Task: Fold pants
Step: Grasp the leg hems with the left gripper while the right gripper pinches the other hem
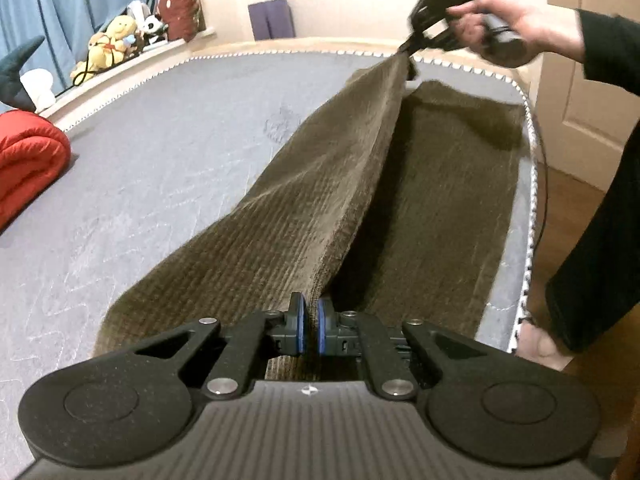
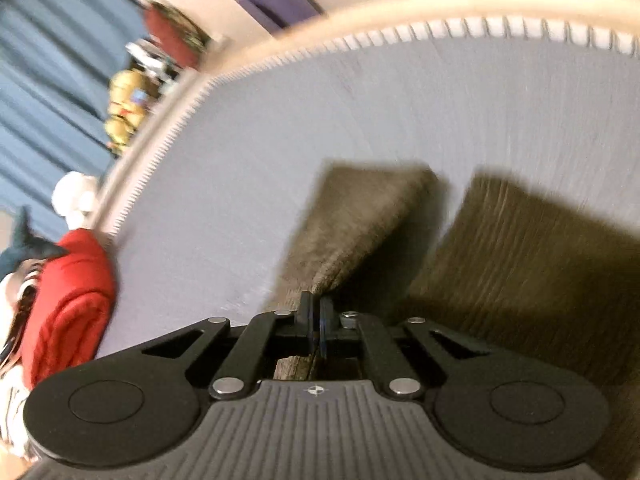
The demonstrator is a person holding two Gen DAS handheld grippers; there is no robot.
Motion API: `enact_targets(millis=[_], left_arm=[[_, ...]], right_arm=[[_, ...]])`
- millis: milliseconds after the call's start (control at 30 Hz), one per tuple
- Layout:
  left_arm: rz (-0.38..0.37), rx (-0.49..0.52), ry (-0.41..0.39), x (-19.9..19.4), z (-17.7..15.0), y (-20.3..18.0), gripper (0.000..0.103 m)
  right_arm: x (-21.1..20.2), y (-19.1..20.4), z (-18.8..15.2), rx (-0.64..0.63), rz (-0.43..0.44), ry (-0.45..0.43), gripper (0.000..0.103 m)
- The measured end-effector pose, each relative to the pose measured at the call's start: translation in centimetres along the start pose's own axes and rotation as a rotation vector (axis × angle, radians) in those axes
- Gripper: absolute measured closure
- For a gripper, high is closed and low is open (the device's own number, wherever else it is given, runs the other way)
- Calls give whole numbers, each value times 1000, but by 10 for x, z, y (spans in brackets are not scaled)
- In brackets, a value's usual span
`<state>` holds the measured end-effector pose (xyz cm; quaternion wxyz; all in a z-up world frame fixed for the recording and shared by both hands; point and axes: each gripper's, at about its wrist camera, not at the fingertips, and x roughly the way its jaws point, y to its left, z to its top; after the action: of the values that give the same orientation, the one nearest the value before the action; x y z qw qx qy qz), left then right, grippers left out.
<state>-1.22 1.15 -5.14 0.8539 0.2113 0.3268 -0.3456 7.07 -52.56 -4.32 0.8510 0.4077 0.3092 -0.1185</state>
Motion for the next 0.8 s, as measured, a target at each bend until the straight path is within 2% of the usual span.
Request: enact_targets(millis=[67,167,200,267,333,367,400,433,467,533,633,733,800], left_arm=[[-33,18,-4,-6,-4,2,96],[-132,77,53,-4,-16,-3,96],[-159,109,88,0,-20,-7,96],[-180,188,159,8,-30,-19,96],[-197,224,193,11,-34,-25,96],[-199,229,196,10,-33,-26,96],[-198,227,195,9,-31,-25,96],[-199,218,193,8,-30,-21,96],[-201,213,192,7,-29,-19,96],[-204,215,191,5,-29,-17,96],[-195,213,200,8,-31,-19,96],[-186,218,207,11,-33,-24,96],[-185,222,211,13,-34,-25,96]], right_arm=[[-49,9,-4,-84,-2,-67,101],[-112,6,-34,-209,-115,-127,101],[-121,-4,-46,-223,-161,-114,101],[-119,-40,-63,-180,-263,7,99],[-110,-85,-67,-26,-355,98,95],[-108,-103,-64,41,-377,107,95],[-107,-116,-57,80,-364,89,94],[-106,-122,-50,91,-341,66,88],[-104,-127,-41,88,-305,48,72],[-96,-132,-27,65,-259,22,57],[-83,-146,-14,118,-255,23,57],[-70,-154,-15,157,-298,51,57],[-65,-158,-15,167,-295,41,57]])
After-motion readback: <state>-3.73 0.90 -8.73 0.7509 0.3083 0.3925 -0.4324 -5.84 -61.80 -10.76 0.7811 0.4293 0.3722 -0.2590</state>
